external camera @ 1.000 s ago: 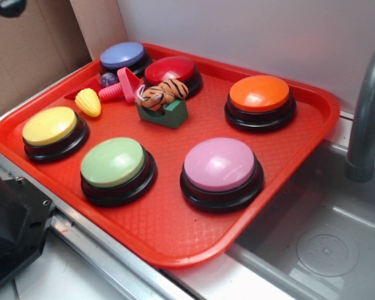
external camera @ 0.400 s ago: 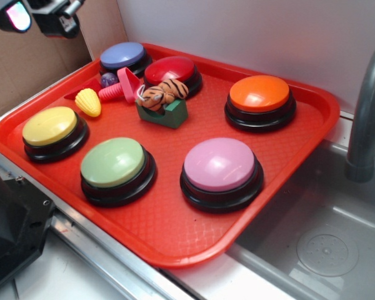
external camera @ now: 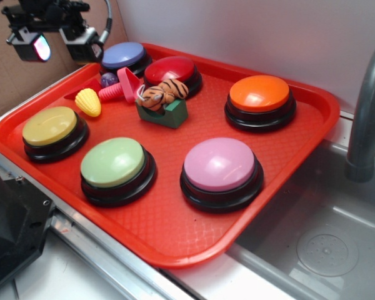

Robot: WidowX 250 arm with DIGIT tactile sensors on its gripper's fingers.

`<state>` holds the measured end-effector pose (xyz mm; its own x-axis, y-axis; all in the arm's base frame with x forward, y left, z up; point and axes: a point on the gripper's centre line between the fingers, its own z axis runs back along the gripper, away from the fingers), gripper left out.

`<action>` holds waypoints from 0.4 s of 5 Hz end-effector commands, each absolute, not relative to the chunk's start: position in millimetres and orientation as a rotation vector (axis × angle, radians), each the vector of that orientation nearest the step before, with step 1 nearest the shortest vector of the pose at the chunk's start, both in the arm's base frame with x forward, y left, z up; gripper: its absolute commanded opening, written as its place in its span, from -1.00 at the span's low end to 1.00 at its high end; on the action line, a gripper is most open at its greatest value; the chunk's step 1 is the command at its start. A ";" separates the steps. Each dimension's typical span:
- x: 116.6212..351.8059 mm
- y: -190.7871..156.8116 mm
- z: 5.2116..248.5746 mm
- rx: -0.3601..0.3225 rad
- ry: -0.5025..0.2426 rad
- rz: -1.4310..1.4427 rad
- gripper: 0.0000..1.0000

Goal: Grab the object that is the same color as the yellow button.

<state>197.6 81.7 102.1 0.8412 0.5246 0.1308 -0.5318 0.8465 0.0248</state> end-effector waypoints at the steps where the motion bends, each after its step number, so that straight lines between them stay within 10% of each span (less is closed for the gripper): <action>1: 203.6 101.8 62.3 0.059 -0.127 0.628 1.00; 2: 204.1 107.9 47.1 0.087 -0.107 0.627 1.00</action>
